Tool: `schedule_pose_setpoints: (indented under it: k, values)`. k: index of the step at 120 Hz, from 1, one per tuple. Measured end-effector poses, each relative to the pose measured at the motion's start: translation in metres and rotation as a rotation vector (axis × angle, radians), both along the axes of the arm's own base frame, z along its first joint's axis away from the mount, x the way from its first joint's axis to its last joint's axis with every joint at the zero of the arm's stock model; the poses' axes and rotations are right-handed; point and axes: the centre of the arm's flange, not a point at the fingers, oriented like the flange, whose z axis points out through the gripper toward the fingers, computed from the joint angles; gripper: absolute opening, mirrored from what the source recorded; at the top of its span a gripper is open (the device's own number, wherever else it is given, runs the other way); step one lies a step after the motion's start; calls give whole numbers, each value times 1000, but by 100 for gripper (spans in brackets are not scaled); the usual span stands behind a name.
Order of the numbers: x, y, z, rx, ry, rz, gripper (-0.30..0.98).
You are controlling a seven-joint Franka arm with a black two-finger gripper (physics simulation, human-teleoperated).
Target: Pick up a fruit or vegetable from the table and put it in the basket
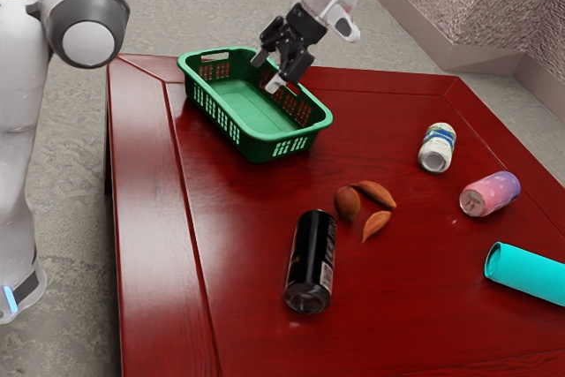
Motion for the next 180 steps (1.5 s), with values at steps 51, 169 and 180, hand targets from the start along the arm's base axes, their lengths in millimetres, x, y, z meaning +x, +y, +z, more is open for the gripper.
schedule_pose_setpoints:
  k: [51,169,180]
  values:
    - [60,13,10,18,-426,-40,69]
    - [83,-105,-131,-217,-395,-996,69]
    - [85,-105,-139,-226,-400,-1046,69]
